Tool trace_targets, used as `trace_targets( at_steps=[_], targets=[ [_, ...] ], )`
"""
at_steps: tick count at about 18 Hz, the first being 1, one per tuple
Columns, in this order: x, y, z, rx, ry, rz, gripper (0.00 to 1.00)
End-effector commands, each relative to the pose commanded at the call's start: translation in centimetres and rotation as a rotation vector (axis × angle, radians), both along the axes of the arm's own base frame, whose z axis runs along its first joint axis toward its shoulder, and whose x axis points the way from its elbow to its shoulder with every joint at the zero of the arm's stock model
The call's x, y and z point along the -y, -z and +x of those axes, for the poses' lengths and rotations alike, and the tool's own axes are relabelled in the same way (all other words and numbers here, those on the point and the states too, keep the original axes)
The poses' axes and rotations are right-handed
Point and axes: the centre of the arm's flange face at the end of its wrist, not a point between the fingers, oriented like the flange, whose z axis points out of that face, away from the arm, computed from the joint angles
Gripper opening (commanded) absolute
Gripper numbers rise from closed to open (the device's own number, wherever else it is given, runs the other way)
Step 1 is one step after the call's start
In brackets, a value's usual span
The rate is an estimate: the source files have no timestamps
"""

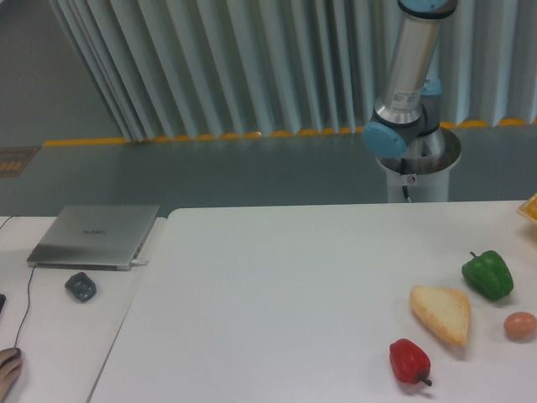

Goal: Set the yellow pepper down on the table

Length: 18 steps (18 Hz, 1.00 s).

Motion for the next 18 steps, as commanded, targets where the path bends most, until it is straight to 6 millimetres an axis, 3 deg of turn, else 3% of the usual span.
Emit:
trace_targets(
  at_steps=[7, 16, 17, 18],
  targets=[
    [-0.6, 0.9, 0.5, 0.011, 0.022, -0.052, 1.00],
    [-0.6, 2.8, -0.7, -0.012, 0.025, -0.052, 1.00],
    [-0.6, 2.7, -0.8, -0.020, 0.024, -0.051, 0.96],
    [-0.6, 2.6, -0.9, -0.023, 0.027, -0.051, 0.77]
  ],
)
